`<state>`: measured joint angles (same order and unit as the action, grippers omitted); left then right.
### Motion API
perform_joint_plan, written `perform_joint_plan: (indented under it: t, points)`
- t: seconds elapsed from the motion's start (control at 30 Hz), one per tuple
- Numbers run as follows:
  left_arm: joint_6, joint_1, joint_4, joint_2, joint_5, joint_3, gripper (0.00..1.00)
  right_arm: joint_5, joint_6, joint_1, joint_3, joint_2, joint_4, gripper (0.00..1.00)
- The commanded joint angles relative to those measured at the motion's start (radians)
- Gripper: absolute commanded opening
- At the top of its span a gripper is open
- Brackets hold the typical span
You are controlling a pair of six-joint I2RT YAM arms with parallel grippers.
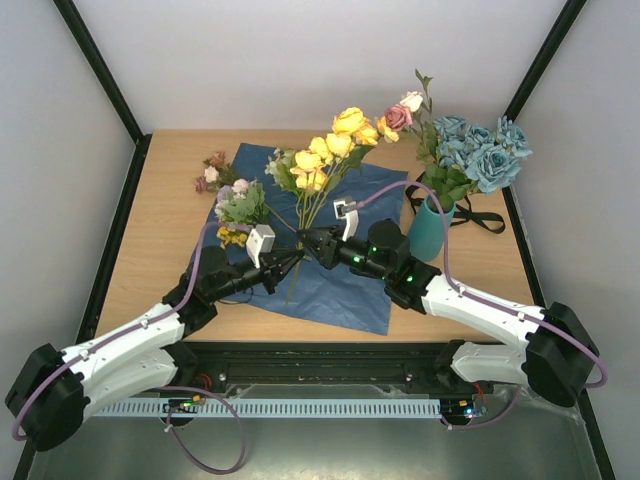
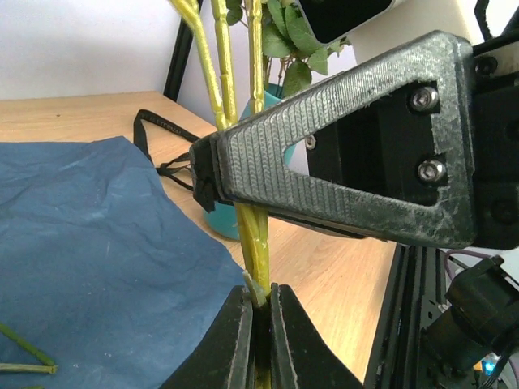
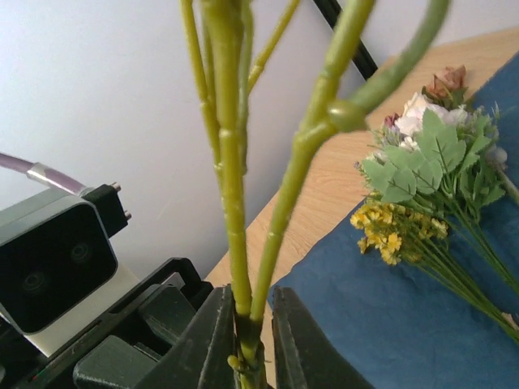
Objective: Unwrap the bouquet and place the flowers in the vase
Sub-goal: Insert the fake flower into the vase.
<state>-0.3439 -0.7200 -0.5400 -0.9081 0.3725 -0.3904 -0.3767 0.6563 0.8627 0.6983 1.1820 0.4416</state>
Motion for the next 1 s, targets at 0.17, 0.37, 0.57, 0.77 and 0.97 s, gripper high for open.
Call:
perform_joint_plan:
  t: [0.17,0.37,0.57,0.77,0.97]
  points:
    - [0.029,-0.016,-0.050,0.060,-0.020,0.021,0.20,-0.050,-0.111,0.003,-0.031,-0.078,0.102,0.01]
    - [0.031,-0.016,-0.040,0.112,-0.094,0.041,0.64,0.025,-0.230,0.004,-0.001,-0.112,0.035,0.01]
    - [0.037,-0.016,-0.042,0.194,-0.206,0.079,0.99,0.124,-0.375,0.004,0.070,-0.137,-0.067,0.01]
    - [0.035,-0.016,-0.037,0.284,-0.379,0.129,0.99,0.356,-0.485,0.004,0.139,-0.229,-0.140,0.01]
    - [0.016,-0.016,-0.019,0.319,-0.545,0.159,0.99,0.654,-0.566,0.004,0.210,-0.304,-0.265,0.01]
